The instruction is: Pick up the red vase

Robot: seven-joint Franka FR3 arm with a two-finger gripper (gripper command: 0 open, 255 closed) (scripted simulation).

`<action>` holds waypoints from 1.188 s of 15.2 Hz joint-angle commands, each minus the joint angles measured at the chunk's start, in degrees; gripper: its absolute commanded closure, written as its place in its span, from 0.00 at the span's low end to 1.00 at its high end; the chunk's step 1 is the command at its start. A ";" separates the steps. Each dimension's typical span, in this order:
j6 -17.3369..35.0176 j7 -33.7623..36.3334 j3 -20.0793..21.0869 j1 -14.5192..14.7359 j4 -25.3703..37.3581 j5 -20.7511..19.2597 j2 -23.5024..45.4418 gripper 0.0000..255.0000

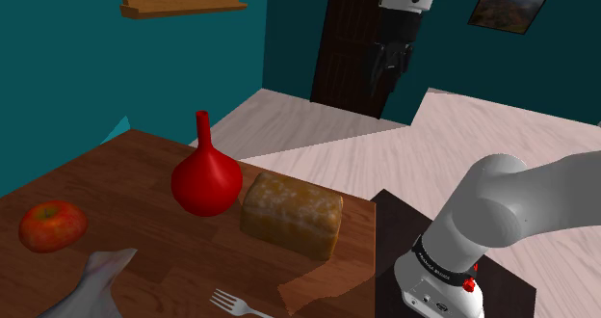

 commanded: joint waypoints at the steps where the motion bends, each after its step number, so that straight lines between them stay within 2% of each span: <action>1: 0.00 0.00 0.00 0.00 0.00 0.00 0.00 0.00; 10: 11.74 8.26 8.72 2.03 4.13 3.75 12.91 0.00; 18: 19.90 16.24 15.95 2.75 12.66 2.53 27.23 0.00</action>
